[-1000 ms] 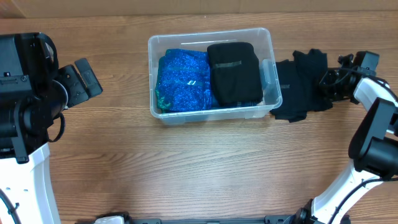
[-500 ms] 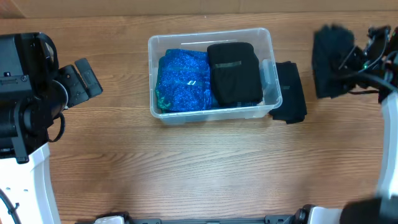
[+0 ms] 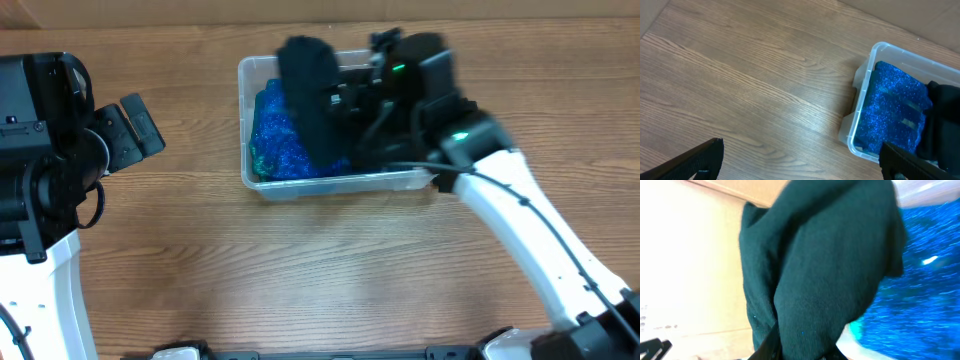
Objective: Pack container
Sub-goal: 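Lay the black garment with the right gripper over the blue cloth in the bin, then grasp the last black garment with the right gripper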
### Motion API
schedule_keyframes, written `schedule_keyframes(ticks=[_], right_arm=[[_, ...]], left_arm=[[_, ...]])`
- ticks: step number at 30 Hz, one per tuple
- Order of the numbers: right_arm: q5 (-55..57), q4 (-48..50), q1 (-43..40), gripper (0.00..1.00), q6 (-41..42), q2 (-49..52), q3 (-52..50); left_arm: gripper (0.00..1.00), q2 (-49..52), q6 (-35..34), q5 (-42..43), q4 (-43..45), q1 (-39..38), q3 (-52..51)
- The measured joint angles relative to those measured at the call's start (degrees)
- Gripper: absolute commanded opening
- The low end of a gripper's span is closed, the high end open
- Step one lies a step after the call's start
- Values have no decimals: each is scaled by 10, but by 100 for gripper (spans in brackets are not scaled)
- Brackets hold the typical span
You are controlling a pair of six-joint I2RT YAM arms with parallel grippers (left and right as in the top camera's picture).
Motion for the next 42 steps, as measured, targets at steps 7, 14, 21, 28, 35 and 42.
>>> schedule_keyframes(ticks=[7,14,21,28,35,42], right_arm=[[86,97,75,6,138,108,0],[160,11,78,39,140,178,1],[217,-93,29,60,2,176,2],[234,-106,-68,73,-84,57,1],[240,-196,-270,78,-184,-3,3],[151,-207,-446,74,-297,127,3]], left_arm=[[100,0,0,0,0,0,0],[100,0,0,0,0,0,0],[100,0,0,0,0,0,0],[100,0,0,0,0,0,0],[100,0,0,0,0,0,0],[100,0,0,0,0,0,0]])
